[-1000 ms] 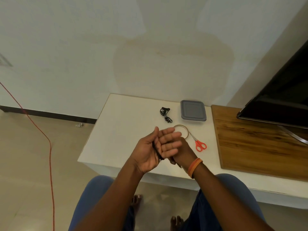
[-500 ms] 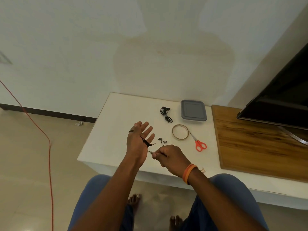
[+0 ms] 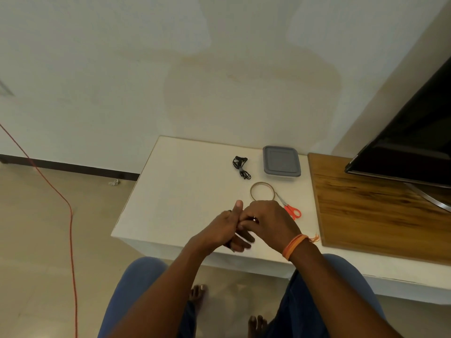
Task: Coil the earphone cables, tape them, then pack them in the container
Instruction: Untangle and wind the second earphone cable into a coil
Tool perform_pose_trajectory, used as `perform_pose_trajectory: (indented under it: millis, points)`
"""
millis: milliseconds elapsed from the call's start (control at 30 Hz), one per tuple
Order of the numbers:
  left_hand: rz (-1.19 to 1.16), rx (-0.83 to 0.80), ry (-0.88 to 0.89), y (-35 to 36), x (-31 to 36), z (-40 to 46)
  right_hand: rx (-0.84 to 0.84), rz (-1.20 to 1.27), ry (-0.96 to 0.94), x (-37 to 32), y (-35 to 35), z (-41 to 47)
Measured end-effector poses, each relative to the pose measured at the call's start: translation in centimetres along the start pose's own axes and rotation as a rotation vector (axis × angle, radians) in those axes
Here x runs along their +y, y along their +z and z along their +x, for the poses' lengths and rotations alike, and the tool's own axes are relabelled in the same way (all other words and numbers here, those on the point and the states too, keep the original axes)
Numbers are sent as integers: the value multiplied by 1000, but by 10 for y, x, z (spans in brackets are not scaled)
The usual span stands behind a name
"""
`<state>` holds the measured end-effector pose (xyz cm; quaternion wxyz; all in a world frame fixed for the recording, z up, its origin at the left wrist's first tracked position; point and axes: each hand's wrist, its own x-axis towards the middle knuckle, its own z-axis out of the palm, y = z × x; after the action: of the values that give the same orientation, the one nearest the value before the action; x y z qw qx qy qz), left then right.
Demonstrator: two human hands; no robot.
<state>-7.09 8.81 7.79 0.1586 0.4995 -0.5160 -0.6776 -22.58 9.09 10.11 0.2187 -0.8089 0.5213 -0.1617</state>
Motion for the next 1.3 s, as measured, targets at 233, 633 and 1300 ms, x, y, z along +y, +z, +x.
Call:
perform_pose_trajectory:
  millis: [233,633,1300]
  points:
    - [-142,-425,-190,-2,7,-8,81,153,41,4,-11,-1]
    - [-516,-598,5,-7,15,-19,128,728,274,-1,-11,5]
    - [-306,-556,-108,3,23,-24,245,737,239,-7,-13,6]
